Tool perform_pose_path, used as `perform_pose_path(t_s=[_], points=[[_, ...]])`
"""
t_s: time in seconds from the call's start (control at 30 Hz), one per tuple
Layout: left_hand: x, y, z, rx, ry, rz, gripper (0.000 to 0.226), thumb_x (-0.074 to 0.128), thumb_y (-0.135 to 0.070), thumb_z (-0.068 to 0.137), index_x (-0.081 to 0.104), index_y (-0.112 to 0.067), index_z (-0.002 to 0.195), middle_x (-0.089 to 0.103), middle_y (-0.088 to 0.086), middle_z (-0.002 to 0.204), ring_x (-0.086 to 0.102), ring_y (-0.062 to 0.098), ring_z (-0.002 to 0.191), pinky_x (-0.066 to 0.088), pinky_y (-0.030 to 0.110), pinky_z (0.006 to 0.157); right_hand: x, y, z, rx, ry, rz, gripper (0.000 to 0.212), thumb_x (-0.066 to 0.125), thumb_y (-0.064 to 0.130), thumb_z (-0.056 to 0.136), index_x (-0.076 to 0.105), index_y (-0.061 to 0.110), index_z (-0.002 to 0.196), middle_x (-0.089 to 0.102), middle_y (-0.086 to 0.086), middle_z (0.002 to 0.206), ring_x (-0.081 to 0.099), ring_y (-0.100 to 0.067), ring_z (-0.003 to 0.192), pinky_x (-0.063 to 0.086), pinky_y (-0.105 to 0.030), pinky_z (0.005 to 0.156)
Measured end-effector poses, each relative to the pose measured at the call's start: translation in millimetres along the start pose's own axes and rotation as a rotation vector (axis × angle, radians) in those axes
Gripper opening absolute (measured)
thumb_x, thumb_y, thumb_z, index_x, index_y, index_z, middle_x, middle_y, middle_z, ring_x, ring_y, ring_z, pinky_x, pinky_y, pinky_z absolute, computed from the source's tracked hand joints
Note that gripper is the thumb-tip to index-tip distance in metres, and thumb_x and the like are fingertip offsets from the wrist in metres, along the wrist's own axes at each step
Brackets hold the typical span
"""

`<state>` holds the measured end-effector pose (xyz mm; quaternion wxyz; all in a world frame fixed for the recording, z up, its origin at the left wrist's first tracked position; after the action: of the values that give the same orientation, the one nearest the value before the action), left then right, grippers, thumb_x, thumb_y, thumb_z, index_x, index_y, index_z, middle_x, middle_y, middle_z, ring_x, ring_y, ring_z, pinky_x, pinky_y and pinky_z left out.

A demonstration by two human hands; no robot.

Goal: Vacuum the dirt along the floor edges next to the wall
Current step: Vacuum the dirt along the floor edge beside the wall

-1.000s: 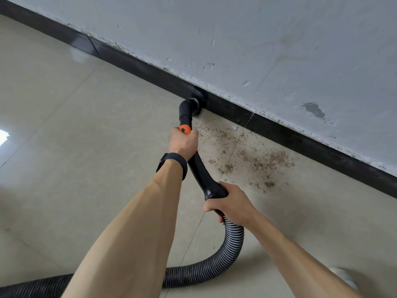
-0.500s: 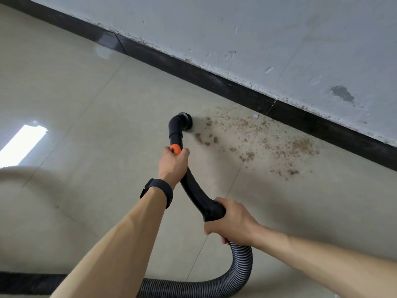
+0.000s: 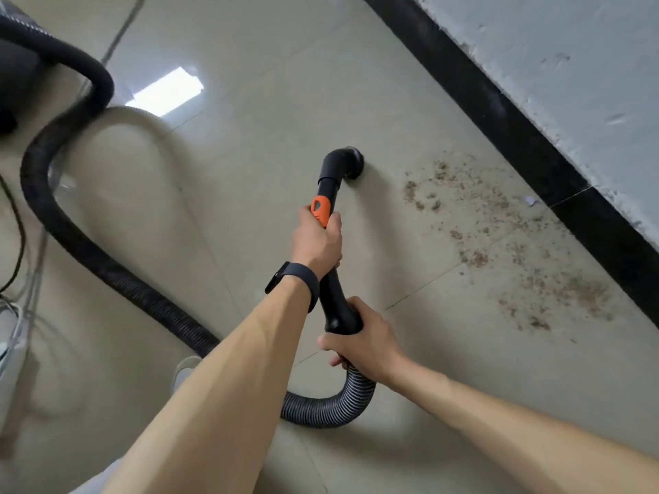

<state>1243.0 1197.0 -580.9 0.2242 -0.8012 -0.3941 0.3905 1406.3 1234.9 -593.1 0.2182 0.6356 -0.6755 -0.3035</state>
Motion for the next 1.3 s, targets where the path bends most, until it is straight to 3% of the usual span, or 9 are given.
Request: perform_pose_path(t_s=[0.13, 0.27, 0.33, 0.47, 0.7, 0.8, 0.97, 1.13, 1.3], points=[[0.3, 12.3, -13.9, -0.059, -0.09, -0.085, 0.03, 0.051, -0.034, 0.098, 0.039, -0.02, 0.122, 0.051, 0.005, 0.087, 0.052, 0.023, 0.053, 0.051, 0.027, 0.045, -12.6, -9.1, 3.5, -0.022, 0.147, -0.134, 0.04, 0.085, 0.036, 0.06, 0.056, 0.028, 0.087, 0.069, 0.005, 0.065, 0.066, -0.013, 0.057, 0.059, -0.039, 0.068], [-1.4, 21.1, -22.8, -0.076, -0.146, -0.176, 0.032, 0.053, -0.034, 0.097, 0.04, -0.018, 0.122, 0.05, 0.005, 0.09, 0.05, 0.02, 0.048, 0.048, 0.025, 0.043, -21.7, -1.3, 11.0, -0.09, 0.261, -0.094, 0.043, 0.088, 0.029, 0.069, 0.057, 0.024, 0.097, 0.075, -0.001, 0.079, 0.072, -0.015, 0.067, 0.06, -0.034, 0.069], [3.6, 24.9, -33.5, -0.067, -0.132, -0.18, 0.034, 0.053, -0.032, 0.097, 0.04, -0.017, 0.124, 0.051, 0.005, 0.089, 0.05, 0.019, 0.046, 0.048, 0.025, 0.043, -22.1, 3.9, 16.4, -0.082, 0.291, -0.028, 0.038, 0.084, 0.023, 0.074, 0.057, 0.018, 0.1, 0.077, -0.003, 0.076, 0.077, -0.023, 0.072, 0.063, -0.039, 0.073], [15.1, 41.7, -59.9, -0.077, -0.031, -0.151, 0.035, 0.054, -0.029, 0.097, 0.038, -0.017, 0.126, 0.049, 0.006, 0.085, 0.051, 0.017, 0.047, 0.048, 0.025, 0.043, -5.6, -5.5, 6.7, -0.096, 0.32, -0.087, 0.019, 0.066, 0.009, 0.082, 0.054, 0.008, 0.096, 0.067, -0.005, 0.067, 0.072, -0.025, 0.059, 0.06, -0.038, 0.062], [-2.1, 54.9, -64.9, -0.129, -0.057, -0.068, 0.034, 0.053, -0.013, 0.091, 0.039, -0.012, 0.121, 0.053, 0.01, 0.093, 0.057, 0.025, 0.063, 0.054, 0.03, 0.052, 26.2, -21.3, -14.4, -0.029, 0.271, -0.171, 0.025, 0.06, 0.019, 0.078, 0.052, 0.009, 0.1, 0.07, -0.008, 0.07, 0.074, -0.021, 0.058, 0.064, -0.048, 0.071], [3.4, 52.3, -49.4, -0.08, -0.075, -0.03, 0.034, 0.055, -0.019, 0.091, 0.041, -0.016, 0.121, 0.055, 0.01, 0.092, 0.056, 0.025, 0.059, 0.054, 0.03, 0.049, 22.2, -20.3, -5.9, -0.028, 0.223, -0.162, 0.026, 0.061, 0.019, 0.078, 0.05, 0.011, 0.1, 0.07, -0.006, 0.073, 0.074, -0.02, 0.059, 0.064, -0.044, 0.069], [9.2, 59.6, -32.8, 0.097, -0.037, -0.031, 0.052, 0.054, -0.033, 0.093, 0.034, -0.033, 0.142, 0.06, 0.005, 0.099, 0.059, 0.024, 0.057, 0.052, 0.027, 0.047, 19.0, -25.5, 1.4, -0.096, 0.115, -0.183, 0.028, 0.065, 0.023, 0.088, 0.043, 0.017, 0.103, 0.073, -0.008, 0.082, 0.073, -0.019, 0.06, 0.061, -0.038, 0.063], [4.2, 74.2, -37.1, 0.09, 0.0, -0.085, 0.056, 0.054, -0.031, 0.092, 0.034, -0.038, 0.144, 0.059, 0.005, 0.097, 0.056, 0.021, 0.058, 0.051, 0.027, 0.049, 36.9, -28.7, -21.3, -0.156, -0.048, -0.31, 0.039, 0.064, 0.042, 0.092, 0.037, 0.022, 0.111, 0.068, -0.012, 0.096, 0.069, -0.034, 0.085, 0.058, -0.045, 0.076], [8.6, 68.9, -34.3, 0.073, 0.062, -0.188, 0.055, 0.053, -0.025, 0.092, 0.035, -0.034, 0.143, 0.057, 0.009, 0.101, 0.053, 0.023, 0.056, 0.05, 0.027, 0.048, 34.6, -18.3, -33.7, -0.132, -0.142, -0.42, 0.037, 0.061, 0.035, 0.096, 0.039, 0.016, 0.119, 0.065, -0.017, 0.103, 0.065, -0.041, 0.093, 0.057, -0.046, 0.078]])
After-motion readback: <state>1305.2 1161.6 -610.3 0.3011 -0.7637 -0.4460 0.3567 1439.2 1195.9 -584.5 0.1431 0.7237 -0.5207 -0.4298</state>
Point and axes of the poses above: each hand's wrist, its own z-axis towards the middle knuckle, its own x-axis out of the palm, y = z × x, the point moved 2 cm from there along z, towards the middle knuckle
